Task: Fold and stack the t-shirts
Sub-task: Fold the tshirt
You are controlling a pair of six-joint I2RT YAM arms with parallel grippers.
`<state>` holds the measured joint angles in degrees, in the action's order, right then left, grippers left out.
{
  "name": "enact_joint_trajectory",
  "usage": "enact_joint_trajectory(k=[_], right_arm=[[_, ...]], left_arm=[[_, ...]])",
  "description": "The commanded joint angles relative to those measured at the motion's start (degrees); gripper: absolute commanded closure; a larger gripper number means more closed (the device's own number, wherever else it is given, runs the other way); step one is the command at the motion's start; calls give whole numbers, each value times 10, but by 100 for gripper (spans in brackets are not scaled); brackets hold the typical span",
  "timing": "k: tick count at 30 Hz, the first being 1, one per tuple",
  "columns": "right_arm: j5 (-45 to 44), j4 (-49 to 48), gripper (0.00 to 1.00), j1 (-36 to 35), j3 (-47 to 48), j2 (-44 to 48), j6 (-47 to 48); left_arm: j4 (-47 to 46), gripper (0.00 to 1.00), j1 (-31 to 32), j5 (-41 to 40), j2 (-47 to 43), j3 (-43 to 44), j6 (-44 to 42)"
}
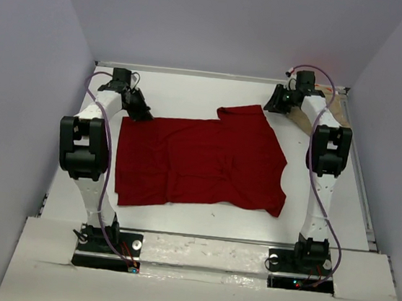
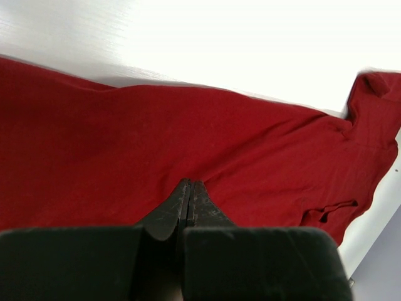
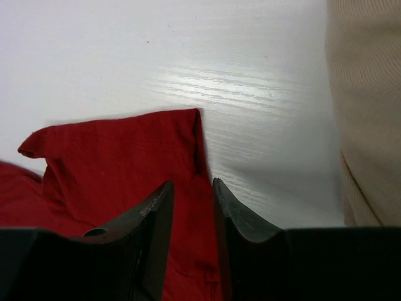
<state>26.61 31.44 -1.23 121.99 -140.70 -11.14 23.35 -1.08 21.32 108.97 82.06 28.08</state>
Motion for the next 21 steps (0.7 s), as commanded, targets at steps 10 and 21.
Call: enact_joint_trajectory(k=[10,21], right_arm=[[23,-11,64,-23,8,20,-6],[13,-11,64,-23,15,8,-2]], left_arm=[[-2,96,5,17,-25,0,-2],[6,96,5,13,-32,2,-7]])
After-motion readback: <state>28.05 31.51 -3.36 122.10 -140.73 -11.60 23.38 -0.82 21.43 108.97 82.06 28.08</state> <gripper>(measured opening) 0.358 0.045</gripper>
